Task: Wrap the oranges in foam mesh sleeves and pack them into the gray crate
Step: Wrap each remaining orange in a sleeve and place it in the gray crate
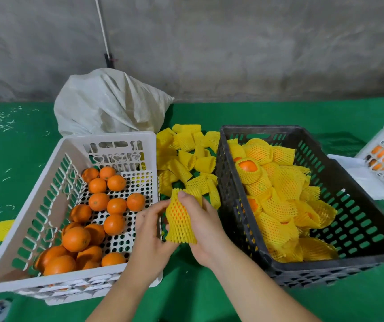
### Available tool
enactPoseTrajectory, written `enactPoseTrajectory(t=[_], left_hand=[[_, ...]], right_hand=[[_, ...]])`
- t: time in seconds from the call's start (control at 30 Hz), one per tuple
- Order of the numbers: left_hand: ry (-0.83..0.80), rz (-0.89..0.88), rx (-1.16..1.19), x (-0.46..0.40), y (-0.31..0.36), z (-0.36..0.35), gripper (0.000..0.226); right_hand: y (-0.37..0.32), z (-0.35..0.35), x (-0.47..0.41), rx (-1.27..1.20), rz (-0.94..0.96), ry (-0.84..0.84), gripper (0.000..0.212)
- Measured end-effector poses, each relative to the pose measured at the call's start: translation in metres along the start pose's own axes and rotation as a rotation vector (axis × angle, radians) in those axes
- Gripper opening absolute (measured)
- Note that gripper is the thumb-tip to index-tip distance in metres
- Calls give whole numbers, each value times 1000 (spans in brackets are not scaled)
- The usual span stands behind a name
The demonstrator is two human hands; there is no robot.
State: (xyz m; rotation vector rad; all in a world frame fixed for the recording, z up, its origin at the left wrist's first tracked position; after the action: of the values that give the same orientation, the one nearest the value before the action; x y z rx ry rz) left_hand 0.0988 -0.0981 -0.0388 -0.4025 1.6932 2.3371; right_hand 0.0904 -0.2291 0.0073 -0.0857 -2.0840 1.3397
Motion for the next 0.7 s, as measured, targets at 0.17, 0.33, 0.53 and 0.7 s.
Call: enactPoseTrajectory(t=[0.17, 0.33, 0.53, 0.7], left_hand=[[-108, -84, -80, 2, 1, -2, 48], [50, 140, -60, -6, -20, -2, 27], [-17, 139, -137, -15, -20, -17, 36], [-71, 144, -86, -19, -21, -13, 48]], right_hand=[[-61, 59, -12, 86, 383, 187, 39], [-92, 154, -56, 957, 811, 597, 65], [-44, 170, -100, 1585, 462, 247, 72], [-64, 158, -82, 1419, 654, 364, 63]])
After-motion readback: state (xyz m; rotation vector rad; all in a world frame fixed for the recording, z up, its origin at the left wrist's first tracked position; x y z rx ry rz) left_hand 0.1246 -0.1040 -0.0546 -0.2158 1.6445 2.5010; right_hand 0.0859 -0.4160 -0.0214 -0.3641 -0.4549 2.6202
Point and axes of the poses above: each hand's wrist, its own x-axis away from the middle knuckle, its own z-axis out of the back of the hand, y = z × x, the point moved 2 cm from there along -x, towards the middle knuckle, and after that the axes turned 12 degrees about y, right-handed, at the moved point
